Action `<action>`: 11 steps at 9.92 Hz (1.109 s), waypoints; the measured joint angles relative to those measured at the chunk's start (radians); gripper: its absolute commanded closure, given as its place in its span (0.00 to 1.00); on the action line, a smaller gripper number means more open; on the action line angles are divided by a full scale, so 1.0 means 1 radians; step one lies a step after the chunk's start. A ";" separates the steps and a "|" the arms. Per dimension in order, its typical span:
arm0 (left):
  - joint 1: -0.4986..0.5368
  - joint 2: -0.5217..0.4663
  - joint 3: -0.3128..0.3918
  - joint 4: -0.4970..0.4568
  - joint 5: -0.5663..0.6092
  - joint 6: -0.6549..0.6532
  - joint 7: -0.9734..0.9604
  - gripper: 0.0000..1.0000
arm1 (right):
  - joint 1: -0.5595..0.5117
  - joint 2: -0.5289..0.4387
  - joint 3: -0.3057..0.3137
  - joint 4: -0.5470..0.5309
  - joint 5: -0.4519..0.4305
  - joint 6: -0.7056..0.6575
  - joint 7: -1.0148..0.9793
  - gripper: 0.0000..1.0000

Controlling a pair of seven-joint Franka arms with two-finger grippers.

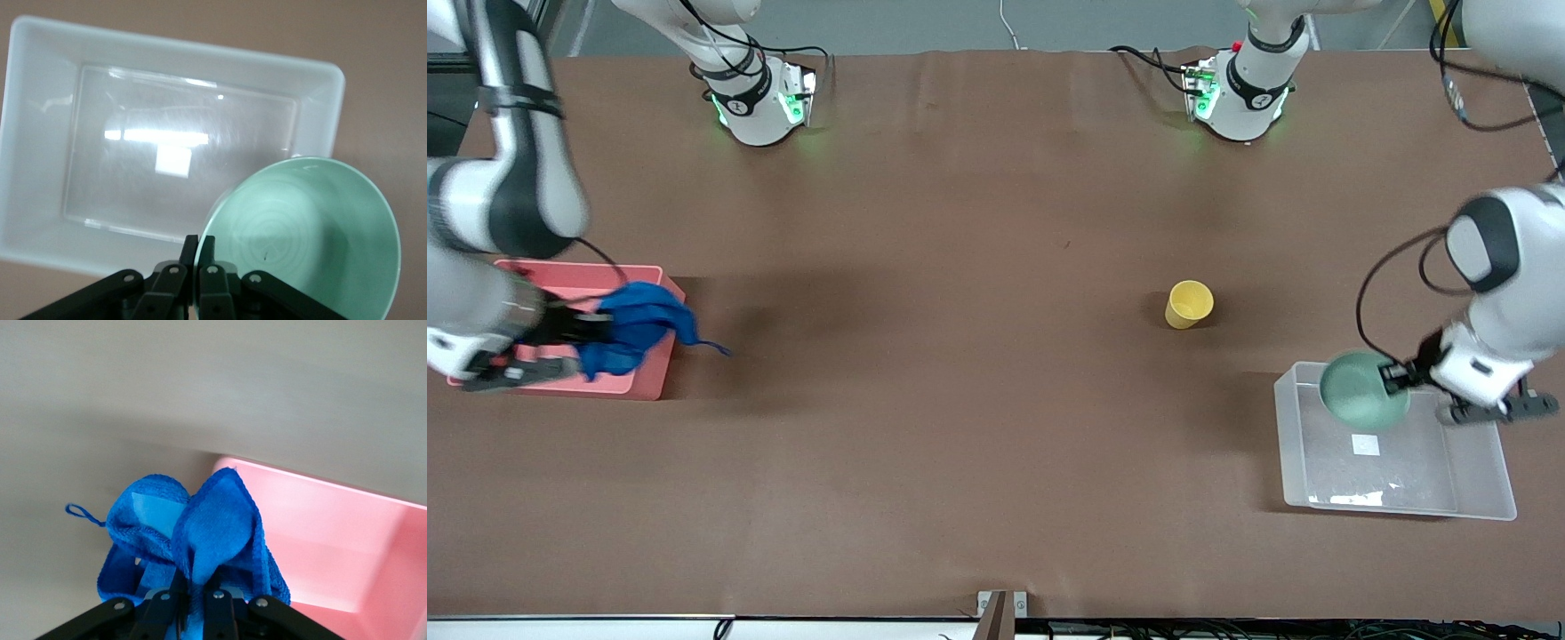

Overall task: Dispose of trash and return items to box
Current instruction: 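Lower the cloth into the pink bin while the left gripper lowers the bowl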

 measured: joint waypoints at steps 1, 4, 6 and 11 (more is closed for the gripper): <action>0.008 0.076 0.025 0.068 -0.053 -0.005 0.061 1.00 | -0.004 0.005 -0.084 0.011 0.024 0.011 -0.133 1.00; 0.018 0.220 0.063 0.165 -0.104 0.004 0.131 0.99 | -0.020 0.038 -0.210 0.004 0.050 0.094 -0.352 0.99; 0.014 0.264 0.063 0.170 -0.109 0.047 0.135 0.97 | -0.025 0.085 -0.217 -0.080 0.050 0.254 -0.371 0.97; 0.010 0.321 0.062 0.124 -0.111 0.121 0.139 0.64 | -0.015 0.126 -0.209 -0.273 0.117 0.497 -0.372 0.00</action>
